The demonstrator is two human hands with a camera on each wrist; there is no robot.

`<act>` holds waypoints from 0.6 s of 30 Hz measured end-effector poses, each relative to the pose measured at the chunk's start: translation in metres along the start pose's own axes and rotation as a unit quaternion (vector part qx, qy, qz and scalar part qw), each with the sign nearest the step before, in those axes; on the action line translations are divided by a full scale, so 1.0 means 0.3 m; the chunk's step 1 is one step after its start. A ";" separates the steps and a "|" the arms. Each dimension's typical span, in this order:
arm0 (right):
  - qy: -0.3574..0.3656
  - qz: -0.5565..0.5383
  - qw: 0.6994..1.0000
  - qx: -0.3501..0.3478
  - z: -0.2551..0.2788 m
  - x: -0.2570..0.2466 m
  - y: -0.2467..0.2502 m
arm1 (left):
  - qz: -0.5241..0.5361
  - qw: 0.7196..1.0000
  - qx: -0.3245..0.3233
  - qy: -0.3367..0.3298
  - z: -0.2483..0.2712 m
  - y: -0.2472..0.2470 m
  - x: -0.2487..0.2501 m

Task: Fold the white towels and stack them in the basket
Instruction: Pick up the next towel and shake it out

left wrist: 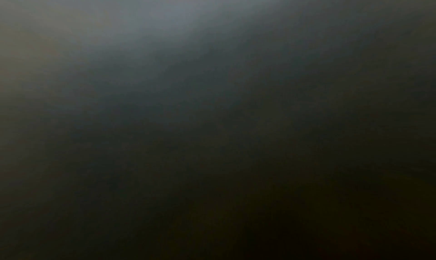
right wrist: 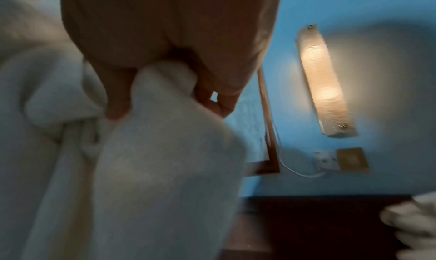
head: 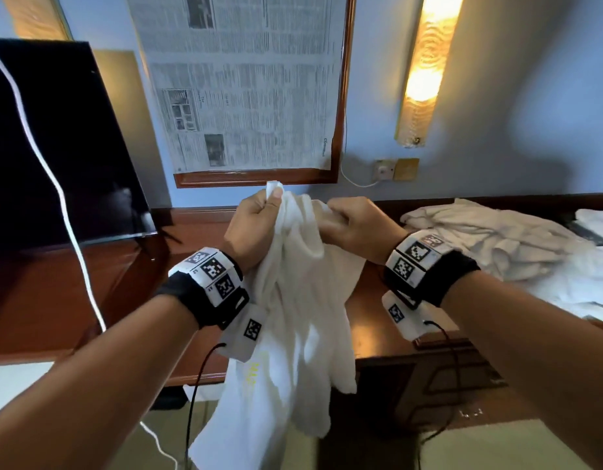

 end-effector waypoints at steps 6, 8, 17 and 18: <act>-0.177 -0.002 0.982 -0.065 0.172 0.206 0.004 | 0.042 0.999 0.003 -0.005 -0.038 -0.062 0.045; -0.218 -0.024 0.975 -0.034 0.229 0.282 0.041 | 0.037 0.999 0.007 -0.029 -0.036 -0.062 0.052; -0.202 -0.070 0.953 0.217 0.272 0.346 0.205 | -0.010 0.976 -0.212 -0.046 -0.019 -0.045 0.040; -0.187 -0.078 0.951 0.233 0.243 0.319 0.219 | -0.045 0.959 -0.273 -0.055 -0.009 -0.029 0.053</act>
Point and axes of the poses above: each hand's wrist, its own z-axis away from the middle knuckle, its own y-axis out of the back of the hand, x = y × z, the point moved 3 cm from there along -z, towards the middle knuckle, and after that the axes turned 6 degrees about -z, right-handed, at the moved point
